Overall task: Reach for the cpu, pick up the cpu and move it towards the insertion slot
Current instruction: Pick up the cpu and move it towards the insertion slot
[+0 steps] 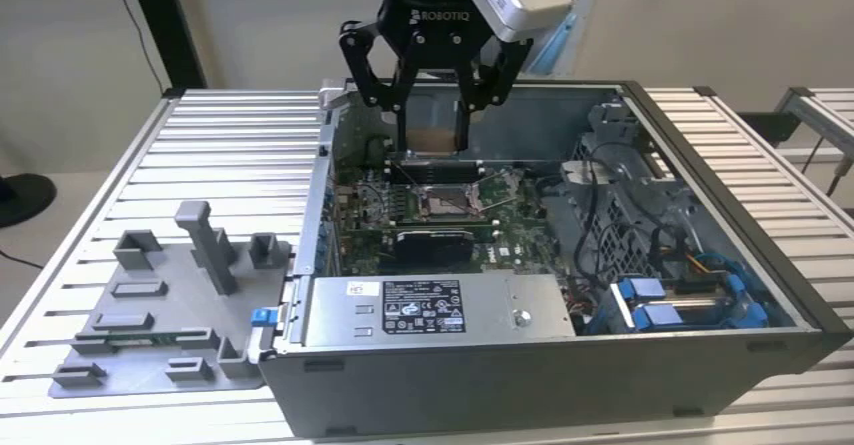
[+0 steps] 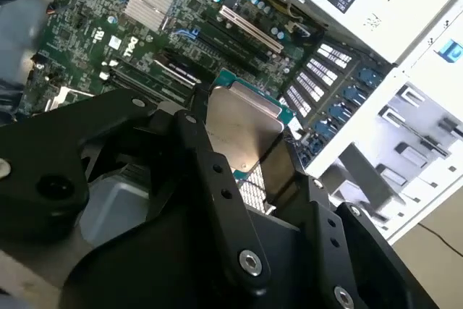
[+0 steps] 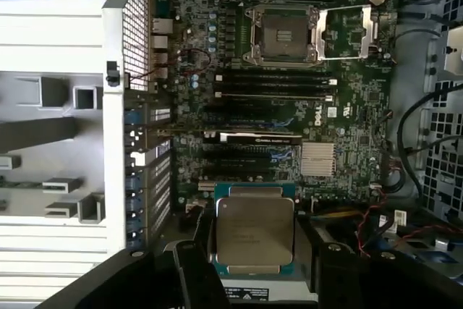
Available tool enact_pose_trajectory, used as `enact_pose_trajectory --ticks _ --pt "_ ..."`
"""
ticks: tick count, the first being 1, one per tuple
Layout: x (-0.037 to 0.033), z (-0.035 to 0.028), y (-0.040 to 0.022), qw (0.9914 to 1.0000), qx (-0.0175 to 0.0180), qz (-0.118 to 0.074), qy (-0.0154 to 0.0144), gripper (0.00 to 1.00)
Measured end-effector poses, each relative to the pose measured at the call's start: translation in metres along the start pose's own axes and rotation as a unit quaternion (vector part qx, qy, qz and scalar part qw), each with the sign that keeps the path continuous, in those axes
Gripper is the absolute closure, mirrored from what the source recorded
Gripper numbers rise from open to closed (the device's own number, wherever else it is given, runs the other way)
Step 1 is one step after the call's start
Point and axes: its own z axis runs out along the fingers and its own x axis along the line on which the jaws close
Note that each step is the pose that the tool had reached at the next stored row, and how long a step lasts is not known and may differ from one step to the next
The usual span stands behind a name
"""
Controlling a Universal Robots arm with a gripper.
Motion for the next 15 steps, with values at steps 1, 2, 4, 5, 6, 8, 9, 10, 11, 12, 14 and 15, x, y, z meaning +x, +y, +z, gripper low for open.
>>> enact_pose_trajectory --ticks 1,2,4,5,6,8,9,10,11,12,14,15 --pt "-0.0022 0.0 0.0 1.0 0.0 0.0 0.0 1.0" --pt "-0.0044 0.0 0.0 1.0 0.0 0.0 0.0001 1.0" --pt "-0.0088 0.0001 0.0 1.0 0.0 0.0 0.0002 1.0" --pt "-0.0111 0.0001 0.0 1.0 0.0 0.0 0.0002 1.0" --pt "-0.0134 0.0001 0.0 1.0 0.0 0.0 0.0003 1.0" --pt "-0.0177 0.0001 0.0 1.0 0.0 0.0 0.0004 1.0" --pt "-0.02 0.0001 0.0 1.0 0.0 0.0 0.0005 1.0" --pt "-0.0223 0.0001 0.0 1.0 0.0 0.0 0.0005 1.0" --pt "-0.0244 0.0001 0.0 1.0 0.0 0.0 0.0006 1.0" --pt "-0.0265 0.0002 0.0 1.0 0.0 0.0 0.0006 1.0" --pt "-0.0309 0.0002 0.0 1.0 0.0 0.0 0.0007 1.0" --pt "-0.033 0.0002 0.0 1.0 0.0 0.0 0.0007 1.0"
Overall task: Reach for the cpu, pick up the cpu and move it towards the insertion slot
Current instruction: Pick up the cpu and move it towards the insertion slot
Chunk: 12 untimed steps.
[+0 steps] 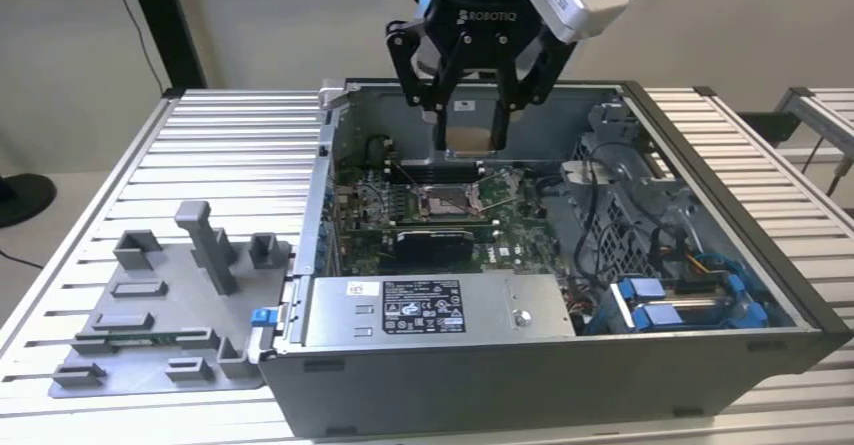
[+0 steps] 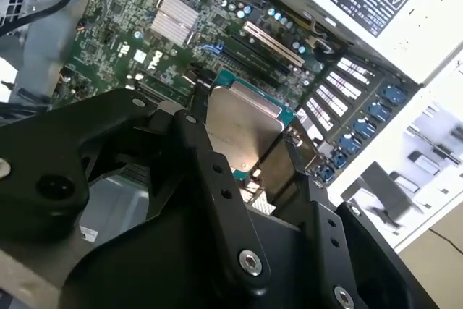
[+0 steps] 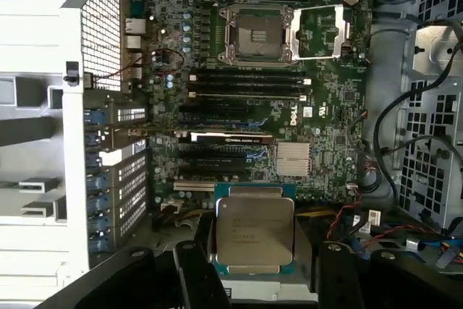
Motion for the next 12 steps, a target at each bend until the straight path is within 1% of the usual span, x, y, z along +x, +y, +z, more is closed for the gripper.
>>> enact_pose_trajectory --ticks 9,12 --pt "-0.02 0.0001 -0.0001 1.0 0.0 0.0 0.0006 1.0" --pt "-0.0296 0.0002 -0.0001 1.0 0.0 0.0 0.0015 1.0"
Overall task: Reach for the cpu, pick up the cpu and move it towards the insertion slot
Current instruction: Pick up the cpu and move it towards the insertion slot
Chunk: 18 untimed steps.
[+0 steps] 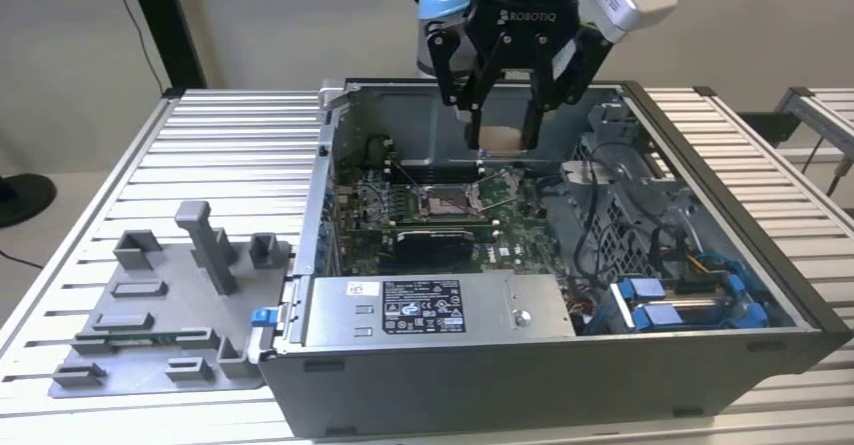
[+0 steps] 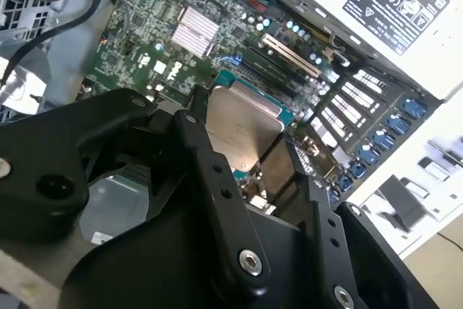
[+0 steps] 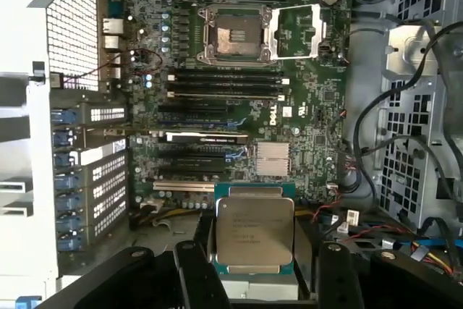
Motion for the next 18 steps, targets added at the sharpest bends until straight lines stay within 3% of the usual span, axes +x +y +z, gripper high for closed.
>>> enact_pose_trajectory --ticks 5,10,12,18 --pt "-0.0153 0.0002 0.0 1.0 0.0 0.0 0.0023 1.0" --pt "-0.0158 0.0002 0.0002 1.0 0.0 0.0 0.0025 1.0" --pt "-0.0158 0.0002 0.004 1.0 0.0001 0.0 0.0025 1.0" --pt "-0.0158 0.0003 0.0256 1.0 0.0001 0.0 0.0025 1.0"
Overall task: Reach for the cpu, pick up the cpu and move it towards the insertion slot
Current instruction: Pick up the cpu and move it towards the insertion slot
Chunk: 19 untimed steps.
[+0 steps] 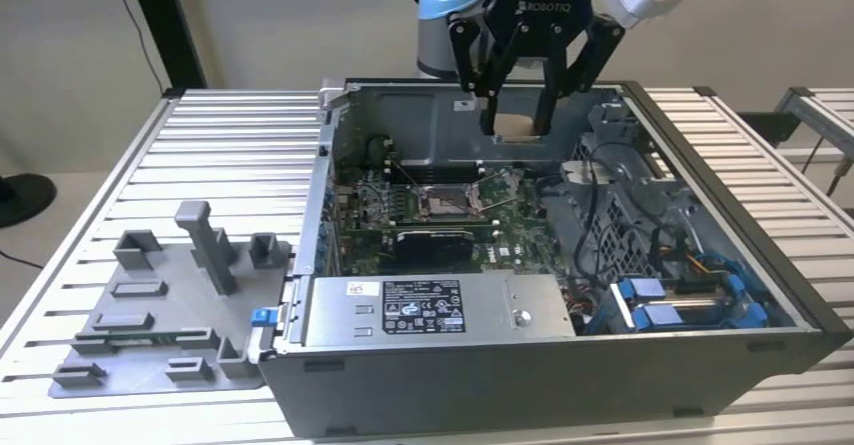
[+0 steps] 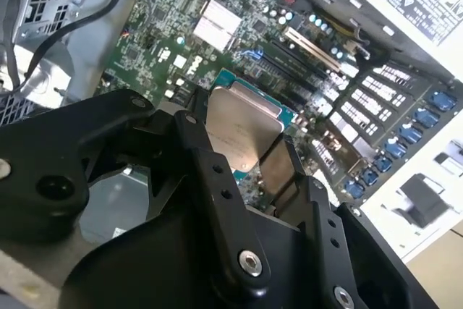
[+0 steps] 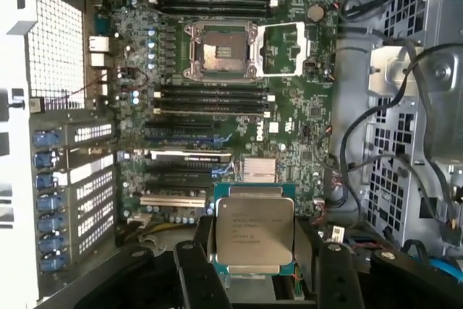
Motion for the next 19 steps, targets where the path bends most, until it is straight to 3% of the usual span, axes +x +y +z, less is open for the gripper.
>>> enact_pose_trajectory --ticks 6,15,19 --pt "0.0 0.0001 0.022 1.0 0.0 0.0 0.0 1.0" --pt "-0.0006 0.0006 0.0398 1.0 0.0 0.0 0.0 1.0" --pt "-0.001 0.001 0.0443 1.0 0.0 0.0 0.0 1.0"
